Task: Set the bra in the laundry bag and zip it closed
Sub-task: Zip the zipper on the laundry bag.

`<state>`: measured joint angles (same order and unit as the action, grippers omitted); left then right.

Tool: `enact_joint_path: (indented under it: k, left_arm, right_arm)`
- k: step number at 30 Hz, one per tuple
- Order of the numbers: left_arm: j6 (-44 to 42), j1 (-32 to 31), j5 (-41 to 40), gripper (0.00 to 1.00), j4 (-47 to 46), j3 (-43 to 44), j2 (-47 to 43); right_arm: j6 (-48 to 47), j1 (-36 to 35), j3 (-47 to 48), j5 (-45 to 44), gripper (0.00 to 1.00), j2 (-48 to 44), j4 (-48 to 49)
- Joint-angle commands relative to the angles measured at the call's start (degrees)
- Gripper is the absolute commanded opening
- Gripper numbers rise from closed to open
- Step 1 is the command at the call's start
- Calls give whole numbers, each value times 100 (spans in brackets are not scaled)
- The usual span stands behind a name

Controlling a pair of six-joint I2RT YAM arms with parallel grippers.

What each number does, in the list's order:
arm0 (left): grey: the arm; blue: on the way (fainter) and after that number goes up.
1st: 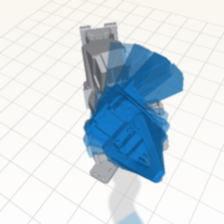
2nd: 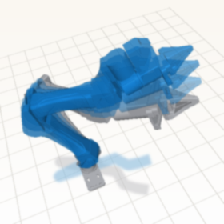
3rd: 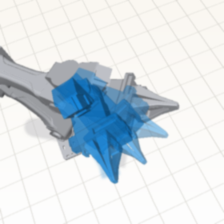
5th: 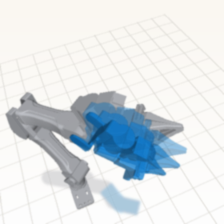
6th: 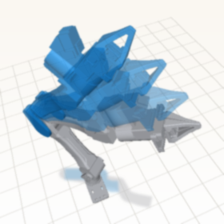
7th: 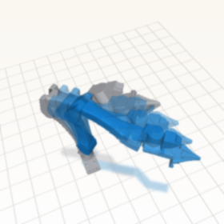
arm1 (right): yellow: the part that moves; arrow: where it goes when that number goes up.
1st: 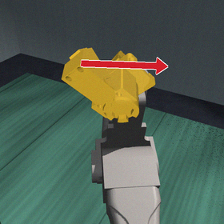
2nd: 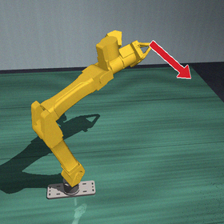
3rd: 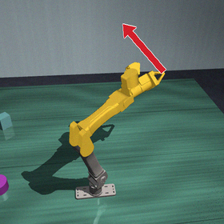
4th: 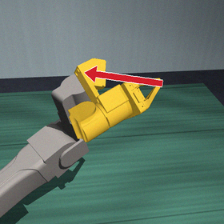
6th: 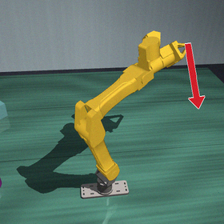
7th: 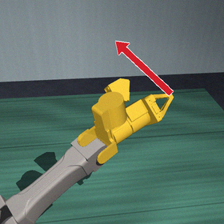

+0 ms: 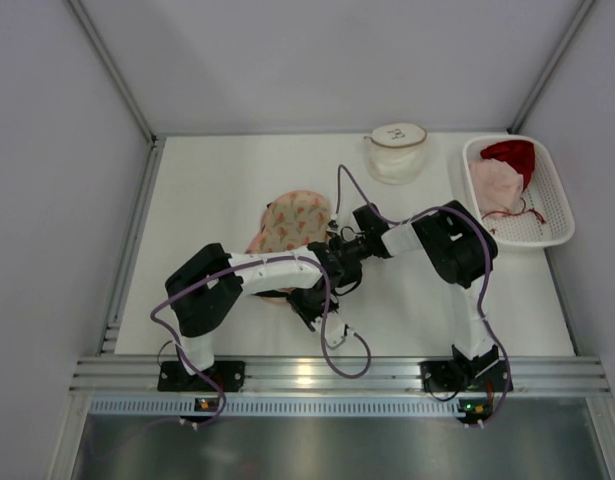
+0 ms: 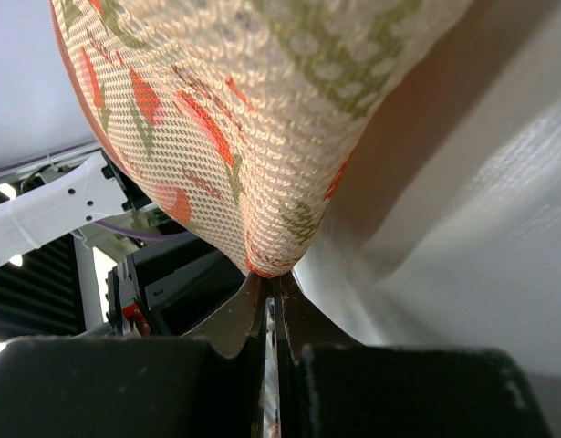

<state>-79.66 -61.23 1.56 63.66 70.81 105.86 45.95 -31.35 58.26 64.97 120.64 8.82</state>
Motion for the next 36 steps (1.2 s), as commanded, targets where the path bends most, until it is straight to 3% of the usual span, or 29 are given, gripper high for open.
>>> enact_joint_path:
  k: [1, 6, 10, 26, 30, 31, 32, 36]
  left_arm:
    - [-129, -12, -95, 33, 375, -31, -4]
    - [-103, -12, -95, 18, 375, -111, -4]
    - [-15, -29, -60, 0, 384, -155, -75]
    - [327, -82, 494, 0, 420, -1182, -822]
    - [565, -12, 590, 0, 60, -1043, -787]
    - [609, 32, 599, 0, -37, -938, -743]
    - [653, 128, 634, 0, -81, -693, -690]
    - [662, 436, 758, 0, -117, 1, -243]
  right_arm:
    - [-51, 33, 124, -28, 0, 153, -267]
    - [-87, 42, 142, -37, 0, 162, -328]
    - [-148, 50, 159, -98, 0, 135, -398]
    - [-1105, 507, 835, -467, 0, 241, -1663]
    - [-1247, 534, 1169, -459, 0, 285, -1901]
    - [-1264, 534, 1214, -433, 4, 259, -1954]
    - [-1299, 534, 1258, -389, 19, 241, -2041]
    - [-1563, 534, 1048, -371, 51, -49, -2481]
